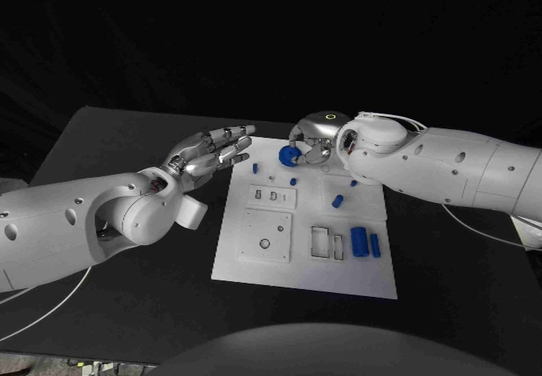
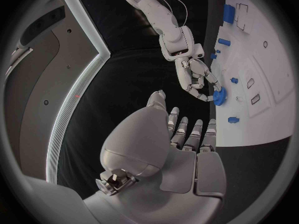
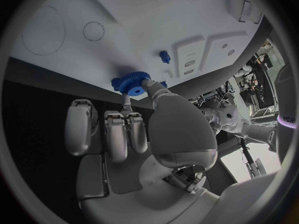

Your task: Assemble the parts on the task board

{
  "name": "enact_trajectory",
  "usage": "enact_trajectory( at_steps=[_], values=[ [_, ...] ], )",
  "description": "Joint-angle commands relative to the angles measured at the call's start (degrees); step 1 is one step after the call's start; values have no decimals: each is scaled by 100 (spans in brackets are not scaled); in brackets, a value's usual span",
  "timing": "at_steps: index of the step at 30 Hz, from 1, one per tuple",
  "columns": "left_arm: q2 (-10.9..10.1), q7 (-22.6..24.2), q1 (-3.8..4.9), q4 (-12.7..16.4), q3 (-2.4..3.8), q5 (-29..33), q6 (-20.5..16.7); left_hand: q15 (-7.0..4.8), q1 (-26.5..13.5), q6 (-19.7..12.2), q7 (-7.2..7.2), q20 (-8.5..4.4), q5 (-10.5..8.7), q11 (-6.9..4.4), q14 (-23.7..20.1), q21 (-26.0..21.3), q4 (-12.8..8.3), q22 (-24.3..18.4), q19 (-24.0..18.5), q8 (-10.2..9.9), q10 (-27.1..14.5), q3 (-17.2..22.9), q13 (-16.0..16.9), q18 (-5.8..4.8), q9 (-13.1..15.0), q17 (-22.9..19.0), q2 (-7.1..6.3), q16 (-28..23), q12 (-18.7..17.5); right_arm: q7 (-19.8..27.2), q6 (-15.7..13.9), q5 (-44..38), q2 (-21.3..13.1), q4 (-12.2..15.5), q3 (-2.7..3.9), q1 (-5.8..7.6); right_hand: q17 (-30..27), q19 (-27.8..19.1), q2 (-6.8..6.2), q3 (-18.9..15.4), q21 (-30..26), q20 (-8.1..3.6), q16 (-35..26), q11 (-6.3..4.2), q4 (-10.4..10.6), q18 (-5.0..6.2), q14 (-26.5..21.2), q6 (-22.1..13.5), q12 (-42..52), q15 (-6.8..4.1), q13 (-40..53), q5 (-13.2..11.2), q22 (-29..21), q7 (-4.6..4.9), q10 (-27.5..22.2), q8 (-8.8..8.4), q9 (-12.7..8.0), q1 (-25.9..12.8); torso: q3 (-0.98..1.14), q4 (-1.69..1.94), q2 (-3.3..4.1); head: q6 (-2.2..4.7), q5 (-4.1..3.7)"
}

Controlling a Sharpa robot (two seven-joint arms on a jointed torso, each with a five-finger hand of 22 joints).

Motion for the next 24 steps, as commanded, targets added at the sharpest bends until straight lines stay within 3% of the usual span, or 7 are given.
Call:
enact_trajectory(
  at_steps=[1, 10, 15, 17, 24],
  values=[
    [18, 13, 2, 3, 4, -28, 113, 53, 62, 1, 21, 3, 39, 32, 2, 24, 3, 5, 55, 19, 14, 39, 7, -64, 8, 9, -17, 22, 35, -14, 262, -26, 30, -34, -22, -45, 1508, -10, -20, 28, -32, 45, 20, 55, 10, -13, 590, -118, 22, 56, 1505, -41, 1057, 28, 604, -155, -120, -66, 1, 0, 1, -11, -1],
    [24, -6, 2, -13, 4, -28, 117, 60, 66, 2, 28, 3, 41, 40, 4, 30, 3, 8, 62, 21, 18, 43, 6, -72, 9, 10, -20, 31, 35, 34, 224, -7, 52, -64, -22, -61, 1508, -16, -40, 61, -51, 71, 20, 69, -2, -8, 590, -302, 22, 77, 1505, -129, 1055, 39, 604, -497, -414, -98, 1, -5, -1, -16, -1],
    [32, -7, 2, -26, 4, -28, 122, 60, 66, 2, 28, 3, 41, 40, 4, 30, 3, 8, 62, 21, 18, 43, 6, -72, 9, 10, -20, 31, 35, 49, 209, 13, 42, -58, -23, -65, 1508, -19, -37, 36, -64, 70, 20, 56, -18, -5, 590, -426, 22, 71, 1505, -384, 1053, 19, 604, -696, -623, -120, 3, -4, 0, -16, 0],
    [33, -8, 2, -29, 4, -28, 124, 60, 66, 2, 28, 3, 41, 40, 4, 30, 3, 8, 62, 21, 18, 43, 6, -72, 9, 10, -20, 31, 35, 55, 203, 17, 32, -52, -23, -67, 1508, -18, -33, 20, -64, 69, 20, 55, -23, -5, 590, -431, 22, 67, 1505, -504, 1053, 18, 604, -729, -678, -126, 3, -5, -1, -16, 2],
    [33, -9, 0, -41, 4, -29, 122, 60, 66, 2, 28, 3, 41, 40, 4, 30, 3, 8, 62, 21, 18, 43, 6, -72, 9, 10, -20, 31, 35, 87, 206, 30, -24, -14, -23, -82, 1508, -30, -12, 5, -85, 68, 20, 54, -30, -1, 590, -312, 22, 66, 1505, -578, 1047, 16, 604, -708, -734, -128, 2, -8, 1, -16, 10]
  ],
)
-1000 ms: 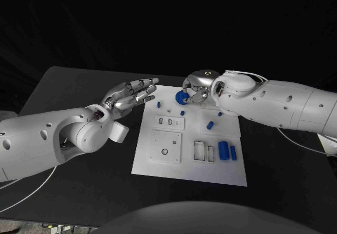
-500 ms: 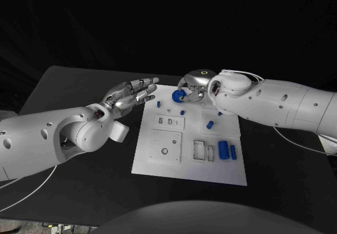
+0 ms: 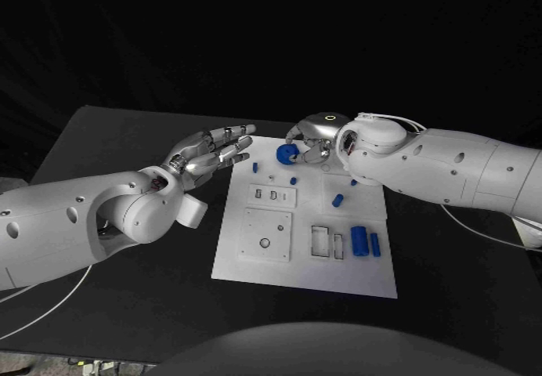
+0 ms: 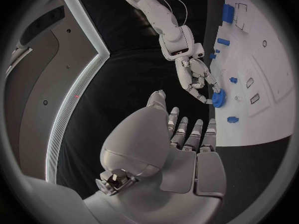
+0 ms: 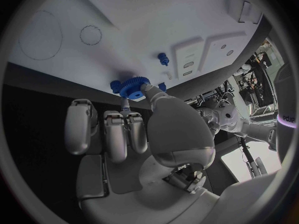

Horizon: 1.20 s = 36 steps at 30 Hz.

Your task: Assemble the parts on the task board

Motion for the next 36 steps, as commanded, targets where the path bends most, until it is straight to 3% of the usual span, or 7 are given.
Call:
enact_trajectory(
  at_steps=[1, 16, 21, 24, 27, 36],
  values=[
    [13, 23, 0, 1, 4, -27, 103, 39, 43, 3, 29, -18, 19, 41, -16, 30, 3, 9, 41, 21, 19, 43, 7, -75, 9, 5, 2, 31, 35, 38, 194, -23, -34, 25, -26, -47, 1510, -10, 9, -24, -41, 47, 20, 24, -20, -1, 588, 85, 22, 26, 1506, -29, 1045, 6, 600, 12, -14, -57, -1, -3, 1, 1, -1],
    [18, 17, -15, -18, 4, -28, 103, 45, 47, -4, 36, -18, 21, 48, -16, 35, 3, 11, 47, 20, 19, 47, 6, -84, 8, 5, -2, 37, 29, 113, 110, 4, -139, 197, -27, -87, 1510, -29, 21, -21, -69, 46, 20, 17, -30, 6, 588, 131, 22, 23, 1506, -17, 1036, -9, 600, 17, -36, -45, -1, 4, 0, 1, 4],
    [17, 15, -18, -24, 4, -28, 100, 45, 47, -4, 36, -18, 21, 48, -16, 35, 3, 11, 47, 20, 19, 47, 6, -84, 8, 5, -2, 37, 29, 118, 38, 11, -183, 201, -27, -98, 1510, -45, 25, -44, -100, 34, 20, -6, -56, 11, 588, -103, 22, 5, 1506, -22, 1028, -26, 600, -68, -225, -37, -2, 4, 1, 1, 10],
    [18, 14, -20, -28, 4, -28, 101, 45, 47, -4, 36, -18, 21, 48, -16, 35, 3, 11, 47, 20, 19, 47, 6, -84, 8, 5, -2, 37, 29, 128, -26, 17, -207, 198, -27, -101, 1510, -58, 38, -93, -128, 14, 20, -30, -62, 18, 588, -375, 22, -12, 1506, -220, 1022, -57, 600, -65, -443, -50, -5, -1, 0, 1, 11],
    [19, 14, -22, -32, 4, -28, 104, 45, 47, -4, 36, -18, 21, 48, -16, 35, 3, 11, 47, 20, 19, 47, 6, -84, 8, 5, -2, 37, 29, 165, -153, 24, -253, 220, -27, -102, 1510, -59, 55, -157, -138, 7, 20, -31, -46, 17, 588, -393, 22, -20, 1506, -544, 1021, -51, 600, -47, -568, -77, -2, 2, 0, 1, 13],
    [10, 13, -37, -52, 4, -29, 100, 48, 48, -6, 40, -17, 22, 52, -18, 38, 4, 11, 51, 19, 20, 50, 5, -89, 8, 5, -1, 38, 27, 414, -623, 188, -544, 409, -27, -98, 1510, -56, 97, -210, -142, 7, 20, -26, -2, 17, 588, -296, 22, -16, 1506, -669, 1021, -49, 600, -19, -647, -109, -4, -12, -1, 10, 20]
  ],
)
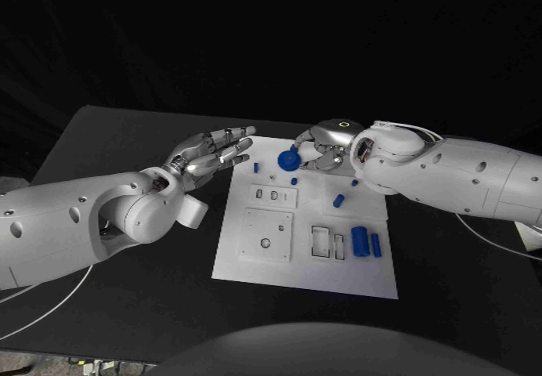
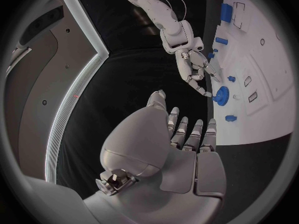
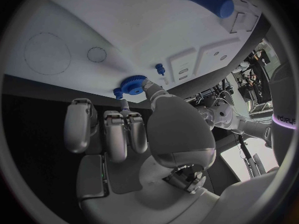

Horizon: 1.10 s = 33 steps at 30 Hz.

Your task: Assemble the parts on the task board

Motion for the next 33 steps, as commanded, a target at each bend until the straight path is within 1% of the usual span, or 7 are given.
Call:
enact_trajectory(
  at_steps=[1, 11, 16, 21, 23, 27, 33],
  values=[
    [4, 29, -4, 1, 4, -27, 92, 27, 48, -6, 41, 3, 22, 31, 3, 38, -12, 7, 30, 19, -1, 34, 7, -96, 8, 6, -1, 38, 28, 255, -391, 103, -117, 87, -1, 2, 1507, -34, 44, -60, -36, -14, 20, -28, 29, 17, 588, 161, 22, -17, 1508, -56, 1022, -1, 600, 54, -39, -45, -2, -5, 0, 9, -10],
    [-10, 46, -23, -6, 4, -28, 100, 30, 50, -4, 46, 4, 26, 36, 3, 41, -10, 8, 34, 21, 0, 40, 7, -103, 8, 7, 4, 44, 28, 351, -703, 176, -644, 516, -4, 8, 1507, -29, 135, -85, -48, -1, 20, -6, 58, 17, 588, 739, 22, -3, 1508, 50, 1022, 33, 600, 198, -136, 61, 4, -1, 7, 63, -25],
    [-29, 64, -29, -7, 5, -38, 83, 30, 50, -4, 46, 4, 26, 36, 3, 41, -10, 8, 34, 21, 0, 40, 7, -103, 8, 7, 4, 44, 28, 288, -775, 350, -1108, 825, -5, 111, 1507, -37, 137, -34, -72, -6, 20, -15, -6, 23, 588, 769, 22, -9, 1508, 248, 1015, 26, 600, 144, -211, 213, -10, -4, -10, 75, -75],
    [-18, 77, -31, -6, 5, -41, 73, 35, 53, 4, 50, 4, 28, 40, 6, 46, -10, 10, 40, 25, 4, 46, 7, -109, 9, 8, 8, 58, 36, 280, -711, 585, -1600, 1050, -7, 205, 1507, -60, 105, -26, -111, -7, 20, -17, -47, 30, 588, 671, 22, -10, 1508, 221, 1004, 24, 600, 54, -283, 297, -14, 4, -16, 105, -110],
    [-13, 89, -34, -6, 5, -44, 76, 35, 53, 4, 50, 4, 28, 40, 6, 46, -10, 10, 40, 25, 4, 46, 7, -109, 9, 8, 8, 58, 36, 363, -759, 688, -1784, 1094, -9, 211, 1507, -50, 86, -33, -97, -8, 20, -21, -59, 26, 588, 613, 22, -12, 1508, 193, 1010, 17, 600, 20, -313, 323, -6, 2, -13, 126, -110],
    [-19, 114, -61, -4, 5, -70, 85, 39, 58, 2, 53, 4, 32, 44, 9, 50, -11, 11, 44, 26, 7, 51, 8, -114, 9, 9, 9, 66, 37, 762, -929, 1215, -2119, 1114, -16, 136, 1507, 44, 39, -101, 36, -14, 20, -35, -9, -6, 588, 397, 22, -22, 1508, 102, 1055, -5, 600, -10, -367, 310, 9, -1, -7, 159, -109],
    [-32, 126, -94, -10, 5, -84, 102, 44, 65, -3, 56, 5, 35, 48, 9, 53, -14, 12, 48, 24, 8, 58, 7, -120, 9, 9, 11, 70, 34, 1488, -1102, 2163, -2352, 960, -28, -29, 1507, 227, 32, -151, 323, -34, 20, -67, 107, -72, 588, 325, 22, -46, 1508, 340, 1144, -51, 600, 66, -221, 335, -5, -9, -30, 174, -207]
  ],
)
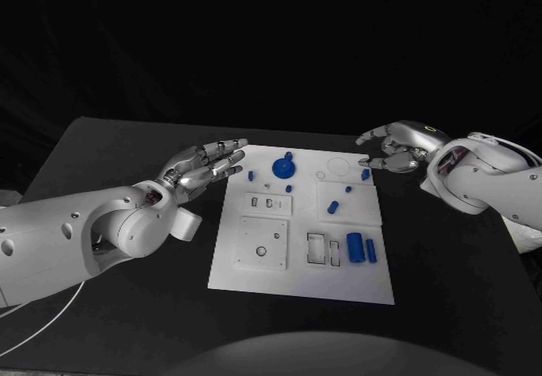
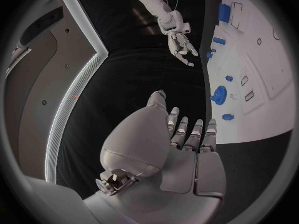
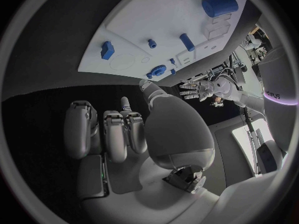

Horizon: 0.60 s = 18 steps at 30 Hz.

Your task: Assemble the parts on the task board

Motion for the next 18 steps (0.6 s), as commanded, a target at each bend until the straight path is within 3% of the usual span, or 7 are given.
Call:
enact_trajectory(
  at_steps=[1, 6, 11, 15, 18],
  values=[
    [4, 108, -17, 5, 4, -57, 102, 44, 65, 10, 43, 4, 35, 48, 10, 31, 2, 8, 49, 24, 8, 42, 8, -39, 9, 5, 11, 20, 34, 844, -228, 1053, -62, -118, -5, -91, 1509, 69, -8, -14, 110, -7, 20, -55, 61, -80, 588, -72, 22, -47, 1509, 124, 1156, -19, 608, 57, 111, 56, -5, -9, -16, 15, -76],
    [-2, 118, -41, 1, 4, -60, 116, 46, 67, 8, 44, 5, 36, 50, 10, 33, 1, 8, 51, 24, 8, 44, 8, -41, 8, 5, 11, 23, 34, 1104, -212, 1518, -28, -425, -12, -306, 1509, 40, 7, -15, 96, -11, 20, -56, 113, -75, 588, -188, 22, -45, 1509, 199, 1148, -18, 608, 81, 274, 126, -4, -39, -23, 19, -97],
    [-11, 130, -58, 3, 5, -76, 130, 51, 74, 4, 48, 5, 38, 53, 12, 37, -1, 10, 56, 23, 10, 51, 7, -47, 8, 6, 12, 30, 33, 1398, -321, 1875, 58, -719, -13, -554, 1509, -23, -5, -34, 24, -3, 20, -33, 142, -58, 588, -253, 22, -31, 1509, 170, 1123, 17, 608, 102, 379, 157, 13, -41, -26, 25, -66],
    [-39, 131, -73, 7, 5, -85, 134, 56, 82, 1, 51, 5, 41, 57, 14, 43, -5, 12, 62, 22, 11, 58, 7, -54, 7, 7, 14, 41, 33, 1565, -378, 2019, 131, -873, -13, -649, 1509, -16, -11, -48, 40, 4, 20, -23, 168, -62, 588, -283, 22, -22, 1509, 158, 1128, 27, 608, 121, 447, 166, 14, -49, -25, 19, -55],
    [-50, 132, -82, 6, 5, -88, 138, 56, 82, 1, 51, 5, 41, 57, 14, 43, -5, 12, 62, 22, 11, 58, 7, -54, 7, 7, 14, 41, 33, 1618, -374, 2069, 176, -964, -13, -693, 1509, -22, -13, -56, 39, 9, 20, -17, 184, -61, 588, -314, 22, -16, 1509, 144, 1127, 31, 608, 135, 503, 182, 7, -34, -31, 9, -73]
  ],
)
